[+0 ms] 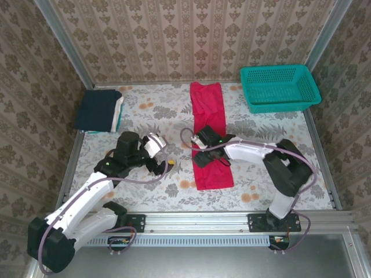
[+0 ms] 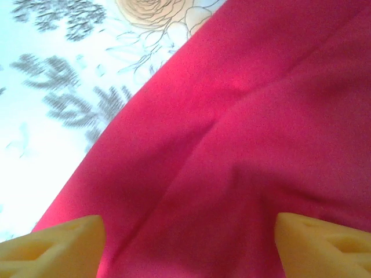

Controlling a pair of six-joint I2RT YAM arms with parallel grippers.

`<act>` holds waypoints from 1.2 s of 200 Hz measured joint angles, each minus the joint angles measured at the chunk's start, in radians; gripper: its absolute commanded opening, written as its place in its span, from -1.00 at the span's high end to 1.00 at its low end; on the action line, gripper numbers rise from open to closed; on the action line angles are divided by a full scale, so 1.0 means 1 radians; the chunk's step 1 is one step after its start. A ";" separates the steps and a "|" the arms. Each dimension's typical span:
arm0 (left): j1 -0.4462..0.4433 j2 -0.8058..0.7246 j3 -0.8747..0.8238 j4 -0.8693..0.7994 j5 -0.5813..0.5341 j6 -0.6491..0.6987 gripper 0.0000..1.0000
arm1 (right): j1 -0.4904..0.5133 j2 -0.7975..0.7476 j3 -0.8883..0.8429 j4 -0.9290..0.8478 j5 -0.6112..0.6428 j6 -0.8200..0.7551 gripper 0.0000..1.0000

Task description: Fold and stack the t-shirts

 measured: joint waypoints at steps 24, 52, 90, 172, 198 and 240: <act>0.000 -0.053 0.000 -0.051 0.014 0.026 -1.00 | 0.035 -0.190 -0.085 0.001 -0.014 -0.128 -0.75; 0.000 -0.100 0.001 -0.107 0.044 0.053 -1.00 | 0.060 -0.380 -0.179 -0.014 -0.052 -0.300 -0.76; 0.000 -0.158 0.001 -0.213 0.102 0.097 -0.99 | 0.137 -0.549 -0.309 -0.106 -0.061 -0.462 -0.77; 0.000 -0.214 -0.014 -0.251 0.196 0.127 -0.99 | 0.222 -0.520 -0.387 -0.151 -0.055 -0.555 -0.48; 0.000 -0.212 -0.024 -0.250 0.212 0.131 -1.00 | 0.221 -0.450 -0.387 -0.105 -0.041 -0.553 -0.32; 0.000 -0.212 -0.025 -0.251 0.217 0.134 -0.99 | 0.221 -0.360 -0.387 -0.069 -0.041 -0.548 -0.17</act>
